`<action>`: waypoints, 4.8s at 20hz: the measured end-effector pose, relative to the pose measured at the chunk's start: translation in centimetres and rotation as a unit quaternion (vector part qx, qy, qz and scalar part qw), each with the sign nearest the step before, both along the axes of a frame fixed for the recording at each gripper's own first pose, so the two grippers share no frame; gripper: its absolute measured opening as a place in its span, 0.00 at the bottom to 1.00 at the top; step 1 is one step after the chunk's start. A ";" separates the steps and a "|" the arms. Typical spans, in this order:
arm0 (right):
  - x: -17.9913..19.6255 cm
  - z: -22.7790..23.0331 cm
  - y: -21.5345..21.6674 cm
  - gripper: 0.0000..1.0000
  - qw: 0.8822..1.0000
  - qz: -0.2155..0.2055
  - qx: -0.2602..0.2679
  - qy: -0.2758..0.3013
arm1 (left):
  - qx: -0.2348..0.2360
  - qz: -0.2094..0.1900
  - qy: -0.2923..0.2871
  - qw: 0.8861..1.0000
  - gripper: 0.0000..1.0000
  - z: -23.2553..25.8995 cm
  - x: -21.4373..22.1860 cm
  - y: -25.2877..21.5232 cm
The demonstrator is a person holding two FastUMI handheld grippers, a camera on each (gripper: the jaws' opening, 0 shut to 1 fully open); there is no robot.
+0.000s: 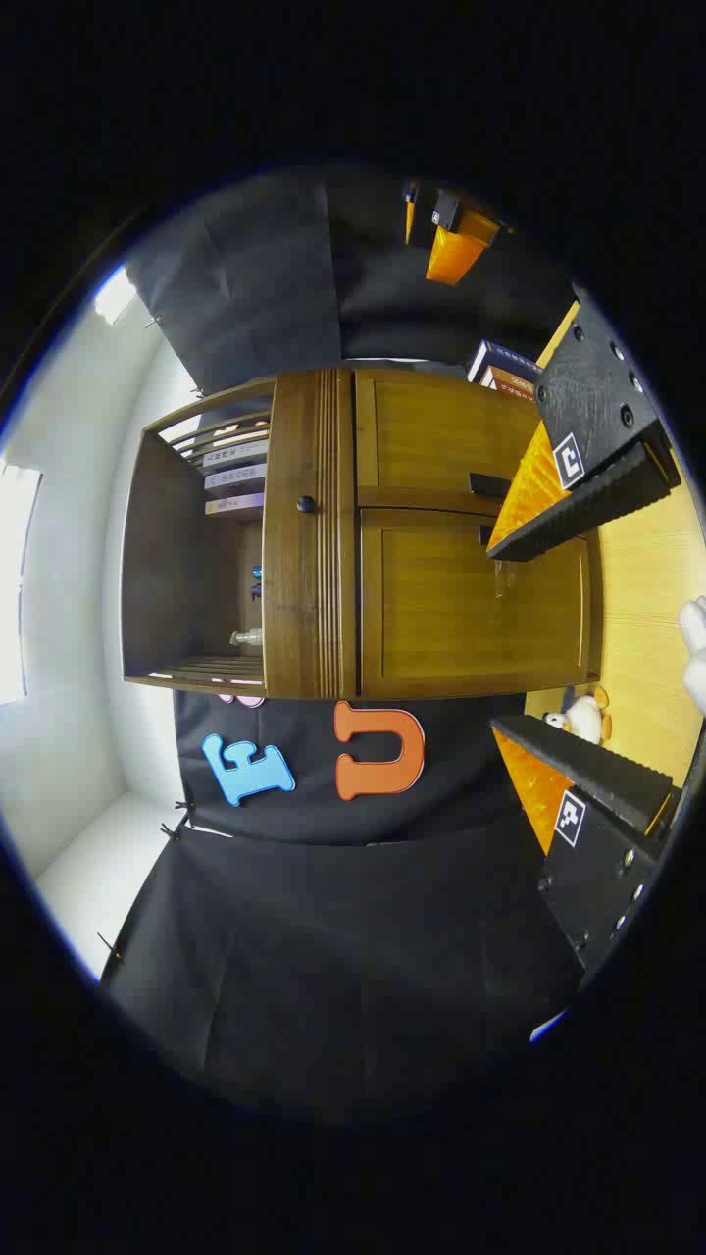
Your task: Open the right door of the double-door shoe cabinet with the right hand, and open the left door with the left hand.
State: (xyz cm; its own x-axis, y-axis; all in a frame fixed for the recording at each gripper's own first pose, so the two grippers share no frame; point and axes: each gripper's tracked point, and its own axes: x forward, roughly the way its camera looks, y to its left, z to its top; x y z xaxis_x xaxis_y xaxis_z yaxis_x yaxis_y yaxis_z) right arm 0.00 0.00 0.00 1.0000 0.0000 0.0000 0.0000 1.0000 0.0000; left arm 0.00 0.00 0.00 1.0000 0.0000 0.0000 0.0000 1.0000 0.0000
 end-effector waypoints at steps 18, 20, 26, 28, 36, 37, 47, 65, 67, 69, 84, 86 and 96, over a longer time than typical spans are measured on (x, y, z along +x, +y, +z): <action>3.1 -2.2 0.0 1.00 1.000 -0.005 0.004 0.029 | 0.015 0.022 0.010 1.000 0.95 -0.8 -0.5 1.0; 4.3 -3.0 0.4 1.00 0.999 -0.003 0.000 0.032 | 0.015 0.028 0.012 0.999 0.95 -0.9 -0.9 1.5; 9.2 -5.2 2.7 1.00 0.999 0.006 -0.022 0.034 | 0.010 0.051 0.020 0.998 0.95 -1.1 -2.7 3.6; 11.1 -6.2 4.3 1.00 0.999 0.016 -0.019 0.037 | 0.013 0.061 0.020 0.998 0.95 -1.1 -3.4 4.3; 20.1 -9.9 9.9 1.00 0.997 0.048 -0.024 0.056 | 0.021 0.100 0.031 0.994 0.95 -1.4 -5.4 6.2; 21.2 -10.6 10.4 1.00 0.996 0.050 -0.027 0.067 | 0.020 0.104 0.034 0.994 0.95 -1.5 -5.6 6.4; 29.5 -17.4 14.0 0.86 0.988 0.068 -0.033 0.137 | 0.030 0.150 0.052 0.987 0.95 -2.9 -7.1 8.3; 28.2 -17.8 14.4 0.27 0.982 0.092 -0.018 0.162 | 0.022 0.146 0.044 0.988 0.96 -3.0 -7.7 8.1; 26.8 -17.9 14.0 0.27 0.981 0.101 -0.023 0.163 | 0.015 0.145 0.045 0.988 0.96 -3.3 -7.8 8.0; 25.6 -17.9 13.7 0.27 0.980 0.107 -0.023 0.163 | 0.012 0.141 0.046 0.989 0.96 -3.7 -8.1 7.8; 17.2 -17.9 8.5 0.27 0.979 0.118 -0.027 0.164 | 0.019 0.099 0.049 0.994 0.96 -4.6 -9.1 5.6; 16.2 -17.9 7.5 0.27 0.979 0.115 -0.024 0.164 | 0.022 0.090 0.046 0.995 0.96 -4.7 -8.9 4.9; 12.5 -17.9 2.5 0.22 0.985 0.079 -0.013 0.155 | 0.025 0.027 0.054 0.998 0.96 -5.8 -7.8 0.7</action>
State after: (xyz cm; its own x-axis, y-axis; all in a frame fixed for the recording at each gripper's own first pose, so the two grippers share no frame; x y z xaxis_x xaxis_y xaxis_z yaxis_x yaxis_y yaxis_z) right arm 12.53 2.45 -17.85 0.9393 0.1516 -0.3079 -0.1598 0.9871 -0.0013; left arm -7.81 0.71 -5.78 0.9928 0.0557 -0.1062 -0.0502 0.9973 0.0532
